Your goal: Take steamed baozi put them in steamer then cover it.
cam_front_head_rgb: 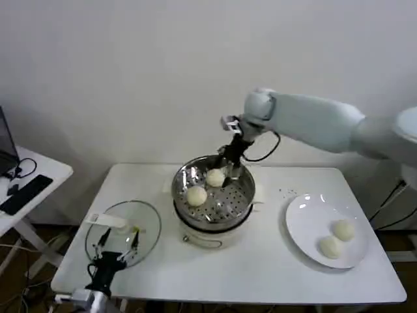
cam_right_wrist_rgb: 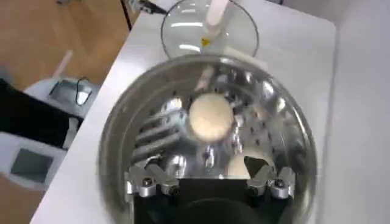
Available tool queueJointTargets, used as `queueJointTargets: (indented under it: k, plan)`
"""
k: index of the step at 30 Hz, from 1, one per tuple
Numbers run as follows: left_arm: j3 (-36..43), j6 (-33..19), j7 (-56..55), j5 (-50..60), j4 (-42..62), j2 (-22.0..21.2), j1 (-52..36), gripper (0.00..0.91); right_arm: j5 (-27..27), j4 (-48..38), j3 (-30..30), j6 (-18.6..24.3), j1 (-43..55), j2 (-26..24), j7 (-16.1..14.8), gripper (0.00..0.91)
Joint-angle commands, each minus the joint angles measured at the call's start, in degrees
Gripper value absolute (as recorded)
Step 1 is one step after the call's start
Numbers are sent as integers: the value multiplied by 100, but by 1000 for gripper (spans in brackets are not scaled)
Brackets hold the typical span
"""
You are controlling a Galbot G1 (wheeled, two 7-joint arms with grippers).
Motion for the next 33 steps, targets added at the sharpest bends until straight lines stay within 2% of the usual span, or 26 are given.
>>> queueJointTargets:
  k: [1,4,9,12,14,21,26,33]
  plan:
    - [31,36,3,26,24,37,-44,907,-1165,1097,-211,287,649,-1943,-174,907]
    - [21,45,-5,14,33,59,-52,907,-1699,1506,-142,329,443,-2689,-182,907]
    - [-2,71,-19,-127,11,115,-16,907,-2544,1848,-49,547,-106,-3497,-210,907]
    - [-21,44,-40,-87,7,105,-18,907,-2869,1974,353,551,-815,-3861,-177,907]
    - [-26,40,-44,-99,-21,98,3,907,-3195,2030,839,572,-1620,-4100,-140,907]
    - [-74,18,-40,-85,-71,66,75,907,-3663,1792,2288,645,-3363,-4283,30,907]
    - [-108,-7,-42,-79,-68,39,129,907,-3886,1294,2873,741,-4025,-4181,40,907]
    - [-96,43,-52,-150,-128,-3,175,907,-4081,841,3237,785,-4501,-3754,135,907]
